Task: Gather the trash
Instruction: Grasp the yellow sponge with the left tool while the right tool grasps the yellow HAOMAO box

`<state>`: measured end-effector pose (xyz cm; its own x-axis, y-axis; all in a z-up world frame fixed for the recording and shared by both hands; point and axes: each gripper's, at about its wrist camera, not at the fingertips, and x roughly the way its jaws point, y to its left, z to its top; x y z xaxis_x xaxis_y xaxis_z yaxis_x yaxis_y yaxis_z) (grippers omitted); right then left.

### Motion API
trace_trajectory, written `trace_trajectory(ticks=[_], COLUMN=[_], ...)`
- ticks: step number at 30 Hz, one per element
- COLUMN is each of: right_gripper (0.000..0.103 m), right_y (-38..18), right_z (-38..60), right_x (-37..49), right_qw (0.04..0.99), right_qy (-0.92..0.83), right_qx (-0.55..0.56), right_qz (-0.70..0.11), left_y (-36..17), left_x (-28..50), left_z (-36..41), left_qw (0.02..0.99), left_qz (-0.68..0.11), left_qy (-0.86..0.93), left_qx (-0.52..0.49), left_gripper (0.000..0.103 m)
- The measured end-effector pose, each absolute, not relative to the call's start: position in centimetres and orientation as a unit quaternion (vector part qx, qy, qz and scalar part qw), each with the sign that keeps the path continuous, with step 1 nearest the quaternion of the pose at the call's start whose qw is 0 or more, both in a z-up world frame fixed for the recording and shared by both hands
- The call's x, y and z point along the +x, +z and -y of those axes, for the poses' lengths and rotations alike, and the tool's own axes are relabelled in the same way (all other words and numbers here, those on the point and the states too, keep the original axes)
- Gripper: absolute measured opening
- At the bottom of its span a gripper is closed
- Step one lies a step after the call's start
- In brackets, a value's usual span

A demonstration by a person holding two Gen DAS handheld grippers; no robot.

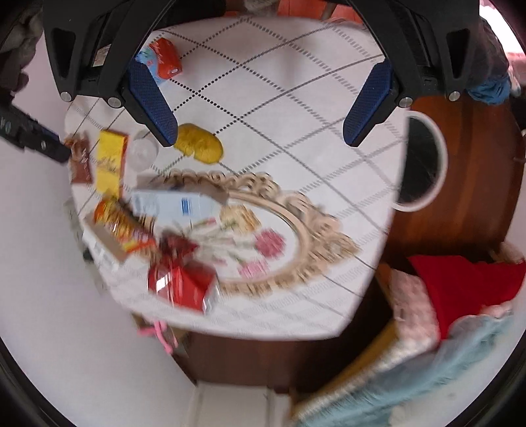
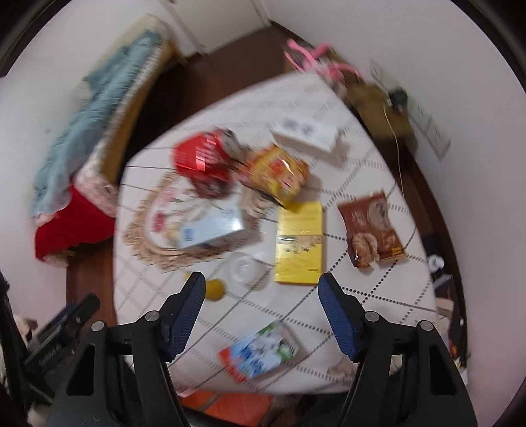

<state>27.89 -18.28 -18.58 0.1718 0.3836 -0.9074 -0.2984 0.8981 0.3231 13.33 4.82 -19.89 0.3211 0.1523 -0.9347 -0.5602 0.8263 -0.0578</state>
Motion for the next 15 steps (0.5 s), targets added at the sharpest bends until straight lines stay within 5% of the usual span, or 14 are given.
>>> trace_trajectory(ticks=[4,11,15], right_gripper=[0.073,0.073,0.073], right_y=[-23.0,-27.0,-27.9], right_z=[17.6,16.2,15.1], right_x=[29.9,31.5,32.0], right_qw=[0.751,0.734,0.733], right_qy=[0.201,0.186,0.183], right_qx=[0.031,0.021,0.002], right_qz=[-0.628,-0.653,-0.655], left_y=[-23.9,-27.5,-28.0], left_x=[15.8,18.9,19.5], left_z=[-3.5,-1.5,-1.2], left_qw=[0.788,0.785,0.789], left_qz=[-0.56,-0.585,-0.581], left_qy=[0.17,0.112,0.104], left_qx=[-0.188,-0.172,-0.168], left_gripper=[0.101,0.084,0.056])
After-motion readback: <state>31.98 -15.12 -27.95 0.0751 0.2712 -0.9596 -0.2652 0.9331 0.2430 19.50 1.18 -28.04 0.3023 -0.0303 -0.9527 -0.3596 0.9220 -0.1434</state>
